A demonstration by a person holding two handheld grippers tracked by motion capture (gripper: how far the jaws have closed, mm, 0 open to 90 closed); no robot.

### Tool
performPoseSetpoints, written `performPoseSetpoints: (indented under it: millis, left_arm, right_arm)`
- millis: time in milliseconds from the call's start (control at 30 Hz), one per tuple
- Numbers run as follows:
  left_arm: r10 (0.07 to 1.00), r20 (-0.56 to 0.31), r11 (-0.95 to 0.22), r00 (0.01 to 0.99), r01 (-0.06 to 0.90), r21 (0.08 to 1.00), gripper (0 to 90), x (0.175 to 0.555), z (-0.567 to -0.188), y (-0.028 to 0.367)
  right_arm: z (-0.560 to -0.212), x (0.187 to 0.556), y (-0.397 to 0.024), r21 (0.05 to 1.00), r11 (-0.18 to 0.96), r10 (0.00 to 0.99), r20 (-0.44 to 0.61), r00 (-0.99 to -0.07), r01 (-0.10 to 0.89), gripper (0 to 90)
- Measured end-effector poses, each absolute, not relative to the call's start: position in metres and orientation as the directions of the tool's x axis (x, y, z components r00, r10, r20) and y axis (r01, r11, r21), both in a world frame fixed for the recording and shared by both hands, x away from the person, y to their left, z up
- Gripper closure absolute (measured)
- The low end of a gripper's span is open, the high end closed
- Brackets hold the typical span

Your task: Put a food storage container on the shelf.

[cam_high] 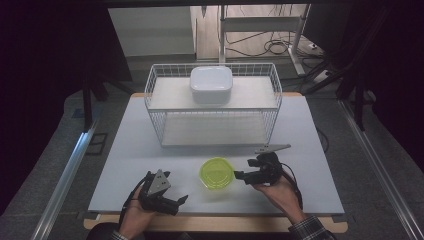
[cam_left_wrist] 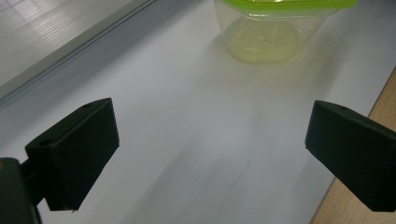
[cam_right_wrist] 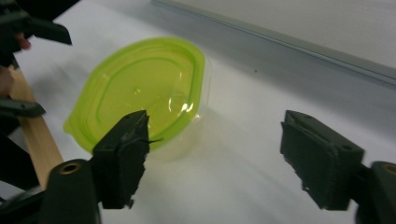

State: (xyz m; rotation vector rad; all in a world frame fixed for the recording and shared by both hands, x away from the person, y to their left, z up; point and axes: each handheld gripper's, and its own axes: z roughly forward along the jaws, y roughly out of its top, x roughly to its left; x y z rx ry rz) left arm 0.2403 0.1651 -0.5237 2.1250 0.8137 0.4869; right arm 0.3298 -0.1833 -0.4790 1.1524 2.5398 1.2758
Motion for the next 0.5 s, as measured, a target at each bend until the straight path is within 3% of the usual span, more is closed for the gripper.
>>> performPoseSetpoints:
  millis: [500]
  left_arm:
    - [0.683, 0.072, -0.488, 0.727, 0.382, 0.785, 2.5, 0.24, -0.524, 0.164]
  right_arm:
    - [-0.487, 0.361, -0.165, 0.628, 0.286, 0.618, 0.456, -0.64, 0.724, 51.7]
